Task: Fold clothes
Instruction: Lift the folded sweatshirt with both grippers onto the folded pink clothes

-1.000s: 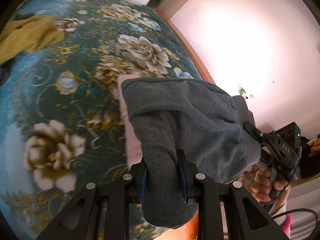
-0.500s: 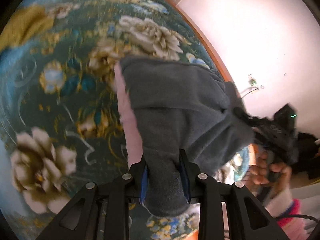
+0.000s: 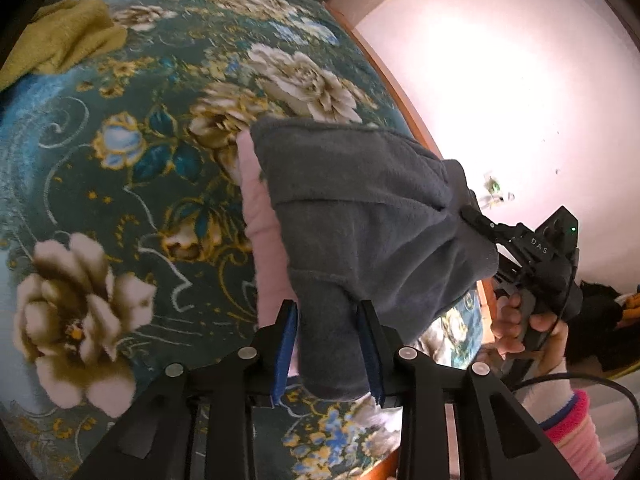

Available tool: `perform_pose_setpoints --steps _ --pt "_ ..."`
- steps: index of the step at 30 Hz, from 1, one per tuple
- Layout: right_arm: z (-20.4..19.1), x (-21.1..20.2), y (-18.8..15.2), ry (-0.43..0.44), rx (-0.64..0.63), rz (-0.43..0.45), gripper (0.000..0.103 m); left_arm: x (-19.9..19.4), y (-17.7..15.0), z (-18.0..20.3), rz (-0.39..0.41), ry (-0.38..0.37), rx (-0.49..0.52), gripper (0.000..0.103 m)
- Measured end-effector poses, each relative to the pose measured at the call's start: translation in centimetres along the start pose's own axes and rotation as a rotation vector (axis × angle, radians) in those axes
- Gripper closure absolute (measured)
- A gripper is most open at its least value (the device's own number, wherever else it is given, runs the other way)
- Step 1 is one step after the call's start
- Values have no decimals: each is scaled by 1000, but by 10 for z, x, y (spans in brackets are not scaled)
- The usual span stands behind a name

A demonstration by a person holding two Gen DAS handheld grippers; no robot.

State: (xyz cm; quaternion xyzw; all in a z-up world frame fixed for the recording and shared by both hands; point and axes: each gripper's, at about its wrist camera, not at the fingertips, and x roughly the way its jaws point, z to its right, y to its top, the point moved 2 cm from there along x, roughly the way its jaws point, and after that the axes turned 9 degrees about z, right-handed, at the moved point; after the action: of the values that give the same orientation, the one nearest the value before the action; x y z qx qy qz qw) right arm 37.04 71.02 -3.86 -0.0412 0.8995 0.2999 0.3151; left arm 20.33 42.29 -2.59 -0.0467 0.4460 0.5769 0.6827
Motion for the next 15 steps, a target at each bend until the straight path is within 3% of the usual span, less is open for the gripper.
perform_pose_setpoints --steps 6,12,15 --pt "20 14 -7 -50 65 -37 73 -14 18 22 63 -25 72 69" --pt "7 7 -2 -83 1 -43 65 15 28 37 20 -11 142 69" --pt "2 -10 7 -123 -58 8 57 31 33 43 -3 0 172 69"
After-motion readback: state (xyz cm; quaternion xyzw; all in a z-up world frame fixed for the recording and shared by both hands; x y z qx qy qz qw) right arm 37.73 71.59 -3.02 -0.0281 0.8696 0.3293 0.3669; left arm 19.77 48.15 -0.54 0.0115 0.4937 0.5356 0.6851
